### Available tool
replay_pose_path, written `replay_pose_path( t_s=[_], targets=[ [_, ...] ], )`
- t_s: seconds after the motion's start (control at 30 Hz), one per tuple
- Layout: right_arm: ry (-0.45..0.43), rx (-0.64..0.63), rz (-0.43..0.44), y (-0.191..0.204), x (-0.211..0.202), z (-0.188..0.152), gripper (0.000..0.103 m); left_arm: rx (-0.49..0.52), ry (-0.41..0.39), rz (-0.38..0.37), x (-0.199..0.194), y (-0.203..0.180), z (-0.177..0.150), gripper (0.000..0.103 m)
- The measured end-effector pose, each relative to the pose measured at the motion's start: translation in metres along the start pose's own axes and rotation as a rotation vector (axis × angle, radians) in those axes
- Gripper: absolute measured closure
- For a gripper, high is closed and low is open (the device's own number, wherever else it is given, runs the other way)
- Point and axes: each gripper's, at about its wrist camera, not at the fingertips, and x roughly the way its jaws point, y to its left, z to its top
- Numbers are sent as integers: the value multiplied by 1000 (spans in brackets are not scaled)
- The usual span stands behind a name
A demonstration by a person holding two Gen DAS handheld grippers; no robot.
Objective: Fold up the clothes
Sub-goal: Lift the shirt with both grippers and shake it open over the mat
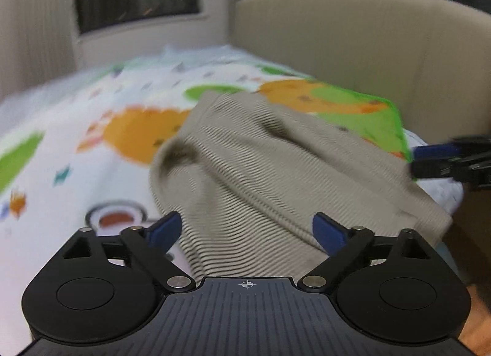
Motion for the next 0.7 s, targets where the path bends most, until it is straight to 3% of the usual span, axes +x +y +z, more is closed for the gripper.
replay_pose_path(
  t_s=[0.1, 0.17, 0.2, 0.23, 0.3, 0.47, 0.5, 0.53, 0.57, 0.6, 0.63, 0.67, 0.7],
  targets=[
    [64, 11, -18, 5, 29, -6, 49, 96, 10, -59, -1, -19, -6, 5],
    [97, 28, -33, 5, 45, -8, 65, 169, 16, -74, 0, -35, -12, 5],
    [92, 30, -37, 6, 47, -6, 86, 213, 11, -78, -1, -42, -16, 4],
    [86, 44, -22, 6, 48, -2, 99, 256, 5, -85, -2, -51, -19, 3],
    [52, 99, 44, 3, 41, 10, 99, 350, -11, -94, 1, -69, -25, 1],
    [-13, 66, 55, 8, 29, 30, 99, 595, -77, -24, 27, -113, -41, 1],
    [-13, 62, 48, 7, 27, 30, 98, 644, -90, -1, 34, -120, -45, 4],
    [-15, 61, 41, 5, 25, 29, 98, 683, -101, 15, 40, -127, -48, 23],
    [-20, 65, 32, 2, 22, 28, 98, 689, -101, 3, 43, -128, -47, 35],
    [-27, 70, 21, -1, 19, 27, 97, 687, -102, -9, 46, -129, -46, 55],
    [-37, 81, 6, -6, 16, 26, 94, 653, -104, -19, 45, -125, -40, 66],
    [-50, 98, -15, -11, 13, 27, 91, 608, -113, -32, 44, -118, -33, 67],
    [-64, 120, -41, -18, 10, 28, 81, 546, -119, -54, 42, -107, -23, 75]
  ],
)
